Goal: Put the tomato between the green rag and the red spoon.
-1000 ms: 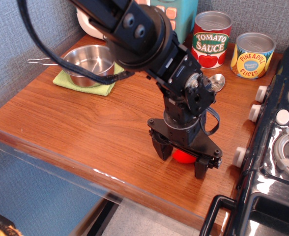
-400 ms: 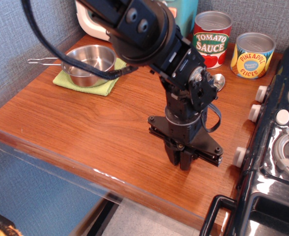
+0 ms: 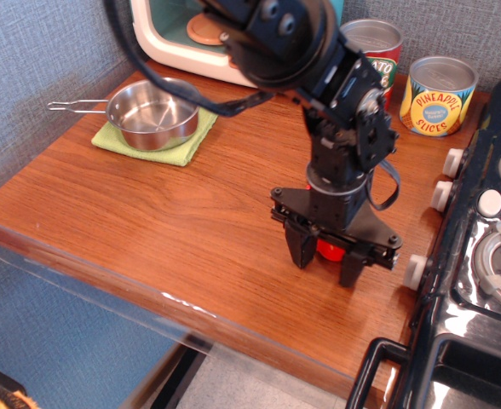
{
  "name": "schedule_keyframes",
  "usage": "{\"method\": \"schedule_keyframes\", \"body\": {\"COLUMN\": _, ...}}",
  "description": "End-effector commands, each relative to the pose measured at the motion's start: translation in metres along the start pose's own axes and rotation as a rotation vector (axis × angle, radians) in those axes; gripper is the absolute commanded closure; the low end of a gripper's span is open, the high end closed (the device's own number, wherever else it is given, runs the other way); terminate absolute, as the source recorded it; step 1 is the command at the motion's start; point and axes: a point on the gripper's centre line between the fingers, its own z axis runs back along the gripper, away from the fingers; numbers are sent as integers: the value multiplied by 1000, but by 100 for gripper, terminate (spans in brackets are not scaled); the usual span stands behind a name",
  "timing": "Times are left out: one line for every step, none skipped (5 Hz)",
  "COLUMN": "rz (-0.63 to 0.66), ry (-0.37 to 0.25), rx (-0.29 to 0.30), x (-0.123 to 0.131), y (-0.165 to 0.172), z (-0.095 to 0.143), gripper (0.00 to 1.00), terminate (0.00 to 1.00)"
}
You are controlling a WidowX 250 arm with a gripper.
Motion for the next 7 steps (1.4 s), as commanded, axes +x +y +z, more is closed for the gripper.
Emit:
{"method": "schedule_keyframes", "body": {"rz": 53, "ry": -9, "rx": -1, "x": 21, "y": -10, "z": 6, "gripper": 0, "terminate": 0}}
{"method": "schedule_keyframes", "body": {"rz": 169, "ry": -4, "rx": 12, "x": 29, "y": -11, "z": 5, "gripper": 0, "terminate": 0}}
{"method": "schedule_keyframes", "body": {"rz": 230, "ry": -3, "rx": 32, "x": 34, "y": -6, "z": 6, "gripper": 0, "terminate": 0}}
{"method": "schedule_keyframes", "body": {"rz": 237, "ry": -3, "rx": 35, "x": 39, "y": 4, "z": 5, "gripper": 0, "terminate": 0}}
{"method": "schedule_keyframes", "body": {"rz": 242, "ry": 4, "rx": 47, "x": 41, "y": 10, "z": 5, "gripper": 0, "terminate": 0}}
{"method": "schedule_keyframes", "body": {"rz": 244, "ry": -1, "rx": 61, "x": 43, "y": 19, "z": 8, "gripper": 0, "terminate": 0}}
{"method": "schedule_keyframes", "body": {"rz": 241, "ry": 11, "rx": 48, "x": 42, "y": 17, "z": 5, "gripper": 100, "terminate": 0}}
